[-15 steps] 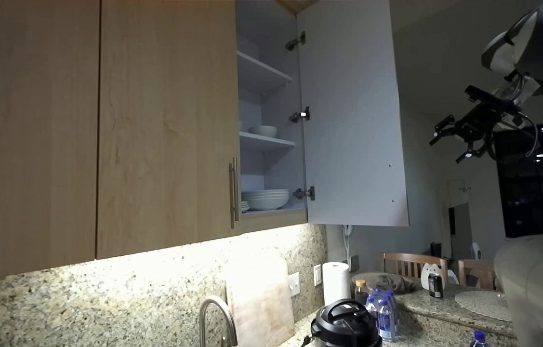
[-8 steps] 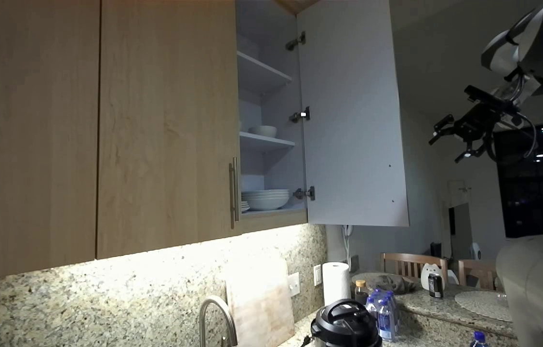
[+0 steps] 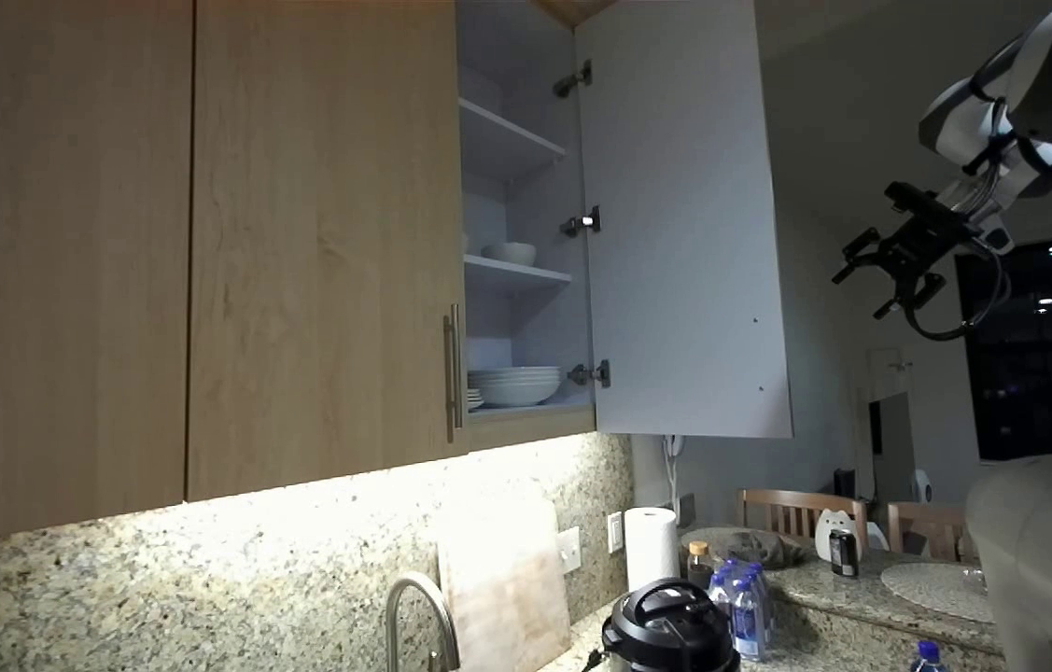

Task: Close the right door of the top cabinet.

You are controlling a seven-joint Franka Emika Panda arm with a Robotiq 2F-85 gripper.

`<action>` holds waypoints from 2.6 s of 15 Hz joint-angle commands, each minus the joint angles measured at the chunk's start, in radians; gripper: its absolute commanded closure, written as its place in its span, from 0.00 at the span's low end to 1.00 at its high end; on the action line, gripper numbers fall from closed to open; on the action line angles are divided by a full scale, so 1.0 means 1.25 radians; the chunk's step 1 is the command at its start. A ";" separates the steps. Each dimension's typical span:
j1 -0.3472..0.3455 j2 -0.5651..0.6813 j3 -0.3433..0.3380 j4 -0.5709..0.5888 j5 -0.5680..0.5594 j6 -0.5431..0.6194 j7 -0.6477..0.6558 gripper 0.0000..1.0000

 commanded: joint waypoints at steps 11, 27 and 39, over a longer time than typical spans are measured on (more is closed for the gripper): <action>0.128 0.024 -0.058 0.071 -0.025 0.151 0.137 0.00; 0.188 -0.066 0.006 0.137 -0.029 0.255 0.080 0.00; 0.246 -0.171 0.063 0.175 -0.039 -0.074 -0.032 0.00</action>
